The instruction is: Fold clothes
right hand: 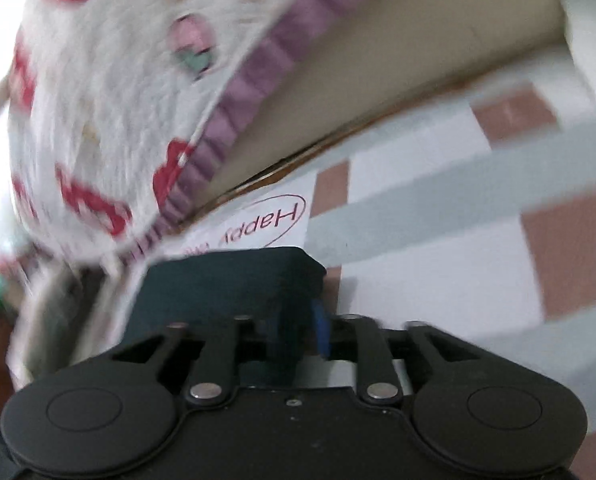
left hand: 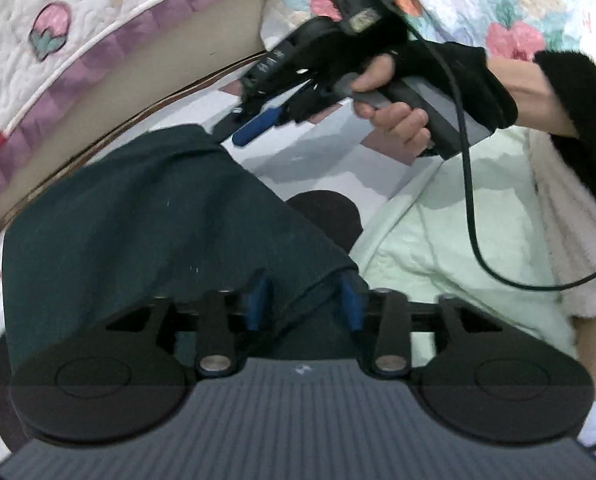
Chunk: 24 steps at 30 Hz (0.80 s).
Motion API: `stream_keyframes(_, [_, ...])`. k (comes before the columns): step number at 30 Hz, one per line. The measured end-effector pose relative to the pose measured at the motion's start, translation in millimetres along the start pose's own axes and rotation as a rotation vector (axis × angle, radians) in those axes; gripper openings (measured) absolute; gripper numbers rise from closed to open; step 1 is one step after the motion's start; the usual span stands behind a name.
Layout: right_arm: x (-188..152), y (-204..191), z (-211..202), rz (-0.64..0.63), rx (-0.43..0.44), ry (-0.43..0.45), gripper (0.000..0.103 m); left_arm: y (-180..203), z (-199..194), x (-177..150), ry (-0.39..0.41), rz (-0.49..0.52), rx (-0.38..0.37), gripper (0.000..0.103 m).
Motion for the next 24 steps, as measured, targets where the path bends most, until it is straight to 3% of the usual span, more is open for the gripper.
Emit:
stream_keyframes(2, [2,14,6,0.107,0.053,0.014,0.039,4,8,2,-0.012,0.027,0.005,0.055])
stream_keyframes(3, [3,17,8,0.133,0.075,0.016,0.039,6,9,2,-0.015,0.021,-0.009,0.048])
stream_keyframes(4, [3,20,11,0.153,0.095,0.019,0.039,7,11,3,-0.018,0.017,-0.022,0.031])
stream_keyframes(7, [-1,12,19,0.118,0.118,0.034,0.025,12,5,6,-0.029,0.028,-0.002,0.021])
stream_keyframes(10, [4,9,20,0.107,0.113,0.095,0.019,11,1,4,-0.023,-0.001,-0.001,0.017])
stream_keyframes(12, [12,12,20,0.136,0.121,0.138,0.003,8,0,0,-0.019,-0.044,-0.016,0.017])
stream_keyframes(15, [23,5,31,0.095,0.135,0.102,0.003,8,-4,-1,-0.017,-0.079,-0.015,0.013])
stream_keyframes(17, [20,-6,27,0.026,0.072,0.098,0.003,7,-8,1,-0.006,-0.095,0.005,0.009])
stream_keyframes(19, [16,-11,15,-0.017,0.008,0.103,0.008,5,-13,2,0.005,-0.111,0.025,0.007])
stream_keyframes(20, [11,-8,11,0.001,0.01,0.082,0.02,5,-16,3,0.011,-0.119,0.035,0.006])
stream_keyframes(21, [6,-5,6,0.019,0.012,0.061,0.042,4,-18,3,0.016,-0.126,0.046,0.006])
stream_keyframes(22, [1,-2,2,0.037,0.014,0.04,0.049,5,-19,4,0.021,-0.128,0.069,0.006])
stream_keyframes(24, [-13,0,-5,0.025,-0.009,0.014,0.05,6,-19,7,0.022,-0.128,0.095,0.005])
Point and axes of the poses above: each gripper's, at about its wrist camera, not at the fingertips, and z roughly the way its jaws point, y to its right, x to its top, the point moved 3 cm from there along z, roughly the way its jaws point, and after that the axes turned 11 degrees about z, right-handed, at the moved point
